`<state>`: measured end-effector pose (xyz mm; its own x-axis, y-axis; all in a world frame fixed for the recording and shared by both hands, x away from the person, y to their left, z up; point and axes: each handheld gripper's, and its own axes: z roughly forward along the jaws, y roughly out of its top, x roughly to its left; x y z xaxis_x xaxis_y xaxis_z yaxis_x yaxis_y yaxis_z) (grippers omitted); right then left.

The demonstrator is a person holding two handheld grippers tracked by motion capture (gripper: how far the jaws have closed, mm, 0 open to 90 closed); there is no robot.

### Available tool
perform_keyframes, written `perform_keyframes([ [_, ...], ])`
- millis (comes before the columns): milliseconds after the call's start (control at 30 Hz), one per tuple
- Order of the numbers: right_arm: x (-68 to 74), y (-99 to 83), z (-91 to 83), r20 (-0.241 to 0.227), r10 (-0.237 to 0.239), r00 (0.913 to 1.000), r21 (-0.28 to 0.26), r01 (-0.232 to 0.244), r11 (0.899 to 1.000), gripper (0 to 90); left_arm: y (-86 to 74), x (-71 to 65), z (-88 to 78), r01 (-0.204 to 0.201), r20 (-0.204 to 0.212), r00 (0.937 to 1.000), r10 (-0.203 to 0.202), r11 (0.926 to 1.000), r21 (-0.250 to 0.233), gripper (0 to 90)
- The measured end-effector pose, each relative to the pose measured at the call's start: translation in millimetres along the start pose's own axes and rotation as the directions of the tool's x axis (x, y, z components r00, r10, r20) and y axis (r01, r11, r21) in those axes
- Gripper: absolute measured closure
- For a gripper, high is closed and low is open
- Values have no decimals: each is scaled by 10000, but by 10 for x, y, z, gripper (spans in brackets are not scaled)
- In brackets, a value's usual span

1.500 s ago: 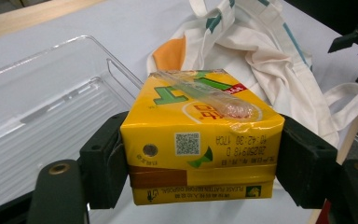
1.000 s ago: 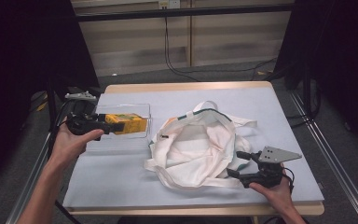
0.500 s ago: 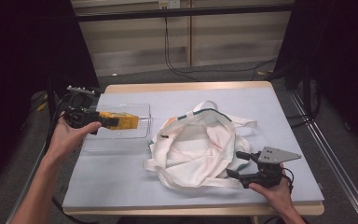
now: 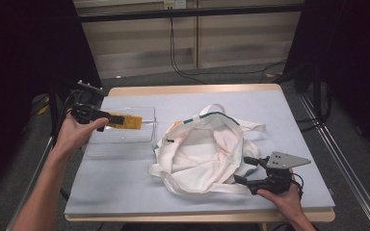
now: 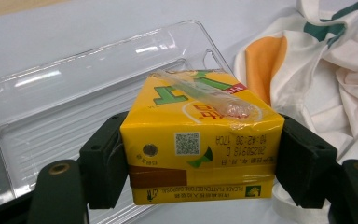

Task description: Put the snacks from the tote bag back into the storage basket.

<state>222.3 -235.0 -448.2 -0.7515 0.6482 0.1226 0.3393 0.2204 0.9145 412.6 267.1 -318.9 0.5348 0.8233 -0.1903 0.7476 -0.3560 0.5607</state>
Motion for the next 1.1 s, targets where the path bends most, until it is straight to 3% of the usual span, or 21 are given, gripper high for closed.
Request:
perform_keyframes([
  [67,1,1,4,10,7,10000,11,-7,10000,254,20,15,0,149,-12,9999,-149,9999,-53,273],
  [500,6,2,-4,56,-47,10000,-4,47,10000,253,226,-2,173,406,-205,9990,-391,9961,782,274],
  [567,4,1,-10,32,-69,10000,-34,69,10000,252,255,-8,208,261,-247,9994,-235,9934,1119,274],
  [700,-1,-1,-20,60,-43,10000,-75,44,10000,250,300,-9,252,572,-257,9982,-547,9920,1129,274],
  [733,-3,-1,-22,79,-63,9999,-61,63,10000,249,312,-2,254,443,-339,9986,-404,9912,1247,274],
  [1100,1,1,-24,55,-79,10000,-110,80,9999,248,411,-1,384,988,-650,9939,-896,9828,1563,274],
])
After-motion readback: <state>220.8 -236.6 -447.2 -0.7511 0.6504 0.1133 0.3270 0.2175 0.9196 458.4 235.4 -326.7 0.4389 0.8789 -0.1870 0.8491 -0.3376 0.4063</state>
